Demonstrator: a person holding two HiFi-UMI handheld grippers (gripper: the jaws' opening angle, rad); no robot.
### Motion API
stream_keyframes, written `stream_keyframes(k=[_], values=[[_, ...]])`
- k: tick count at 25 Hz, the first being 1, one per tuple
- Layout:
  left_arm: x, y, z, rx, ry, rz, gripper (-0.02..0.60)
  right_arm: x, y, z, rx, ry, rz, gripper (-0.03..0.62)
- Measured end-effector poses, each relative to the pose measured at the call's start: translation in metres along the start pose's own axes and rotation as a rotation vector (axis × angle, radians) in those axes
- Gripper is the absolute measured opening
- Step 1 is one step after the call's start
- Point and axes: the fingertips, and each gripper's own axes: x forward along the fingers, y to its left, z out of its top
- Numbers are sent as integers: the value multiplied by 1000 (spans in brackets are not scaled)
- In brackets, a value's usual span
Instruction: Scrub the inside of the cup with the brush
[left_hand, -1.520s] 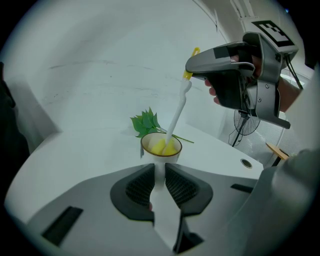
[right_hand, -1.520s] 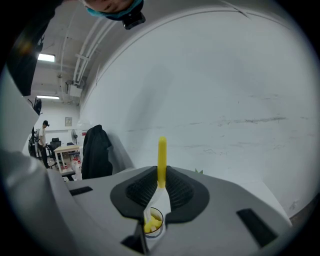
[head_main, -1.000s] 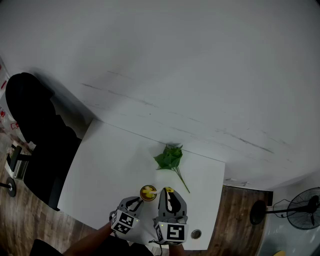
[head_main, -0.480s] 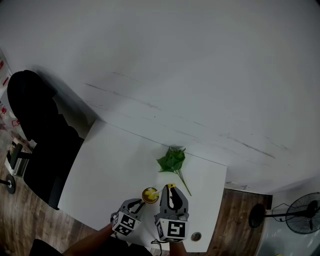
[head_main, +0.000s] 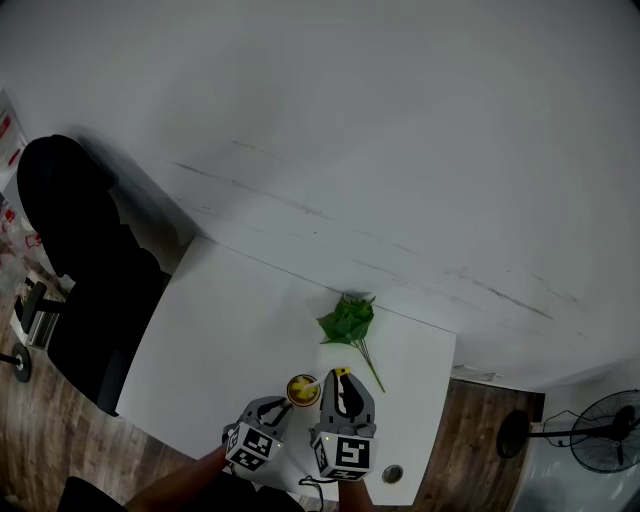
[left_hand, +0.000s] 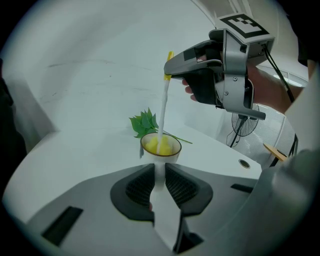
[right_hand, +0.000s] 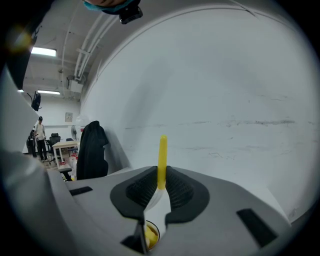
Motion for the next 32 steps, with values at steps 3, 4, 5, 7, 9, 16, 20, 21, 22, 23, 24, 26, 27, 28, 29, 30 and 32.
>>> stream_keyframes(k=[3, 4, 5, 7, 9, 16, 20, 21, 22, 23, 24, 26, 27, 28, 29, 30, 32], values=[[-1, 0, 0, 2, 0, 3, 80, -3, 4, 3, 2, -6, 10, 64], [-1, -1, 0, 3, 0, 3, 80, -5, 5, 6, 2, -15, 12, 64], [-1, -1, 0, 4, 1, 3, 80, -7, 6, 9, 1, -22, 14, 63], [0, 0, -1, 4, 1, 5, 80, -13, 7, 14, -7, 1, 17, 63], [0, 0, -1, 4, 2, 7, 80, -21, 7, 17, -34, 24, 26, 63], [1, -1, 0, 10, 3, 8, 80, -44, 13, 23, -32, -23, 72, 63], [1, -2, -1, 11, 3, 10, 80, -52, 16, 19, -2, -28, 75, 63], [1, -2, -1, 12, 4, 11, 80, -54, 16, 16, 1, -16, 77, 63], [1, -2, -1, 12, 3, 13, 80, -55, 16, 12, 4, 0, 81, 63], [1, -2, -1, 12, 3, 14, 80, -56, 16, 8, 13, 11, 84, 64], [1, -2, -1, 12, 3, 16, 81, -56, 16, 5, 24, 21, 85, 64], [2, -2, -1, 12, 3, 18, 80, -55, 17, -1, 42, 41, 85, 64], [2, -1, -2, 12, 4, 19, 81, -55, 18, -5, 48, 51, 86, 64], [1, -2, -2, 11, 5, 19, 81, -54, 19, -8, 47, 55, 88, 66], [1, -2, -2, 11, 5, 19, 80, -53, 19, -11, 39, 53, 90, 66], [2, -1, -2, 11, 5, 19, 80, -52, 18, -14, 33, 50, 88, 66], [3, -1, -2, 10, 5, 19, 81, -48, 15, -19, 33, 52, 76, 64]])
